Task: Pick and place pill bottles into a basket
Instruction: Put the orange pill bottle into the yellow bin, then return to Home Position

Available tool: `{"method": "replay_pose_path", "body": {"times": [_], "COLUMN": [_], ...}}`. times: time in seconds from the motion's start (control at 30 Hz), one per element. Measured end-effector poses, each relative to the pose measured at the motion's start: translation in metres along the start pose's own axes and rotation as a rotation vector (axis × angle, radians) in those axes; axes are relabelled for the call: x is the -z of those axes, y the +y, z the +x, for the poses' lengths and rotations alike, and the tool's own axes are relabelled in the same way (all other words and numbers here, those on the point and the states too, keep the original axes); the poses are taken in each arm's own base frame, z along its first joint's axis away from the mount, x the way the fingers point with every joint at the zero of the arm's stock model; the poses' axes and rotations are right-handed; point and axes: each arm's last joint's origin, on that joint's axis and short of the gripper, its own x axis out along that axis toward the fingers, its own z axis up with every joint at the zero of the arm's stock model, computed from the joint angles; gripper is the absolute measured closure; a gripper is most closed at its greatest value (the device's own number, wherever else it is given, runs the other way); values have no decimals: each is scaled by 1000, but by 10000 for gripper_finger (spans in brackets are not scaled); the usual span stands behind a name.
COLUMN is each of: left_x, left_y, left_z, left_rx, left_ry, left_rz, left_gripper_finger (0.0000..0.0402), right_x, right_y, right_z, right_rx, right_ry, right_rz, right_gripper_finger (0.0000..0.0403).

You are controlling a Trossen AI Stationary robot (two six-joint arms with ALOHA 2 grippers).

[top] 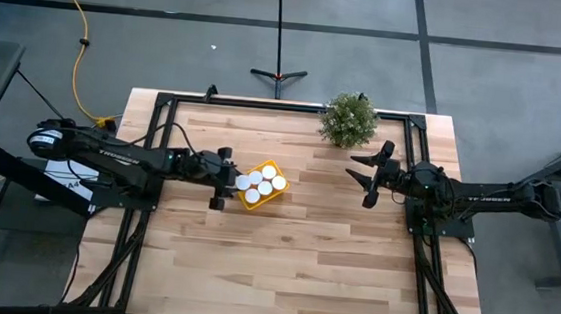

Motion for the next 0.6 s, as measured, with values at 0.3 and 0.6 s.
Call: {"method": "replay_pose_path", "body": {"times": [0.3,0.6], "left_x": [1,1], "left_y": [0,2], "left_z": [0,-1], "left_rx": [4,-42], "left_ry": [6,12], "left_rz": [-53,-52], "left_gripper_finger": [105,57], "right_x": [0,0], "right_y": [0,0], "right_z": [0,0], "right_rx": [0,0], "right_ry": [0,0], "right_rz": [0,0], "right_gripper_finger": [231,231]}}
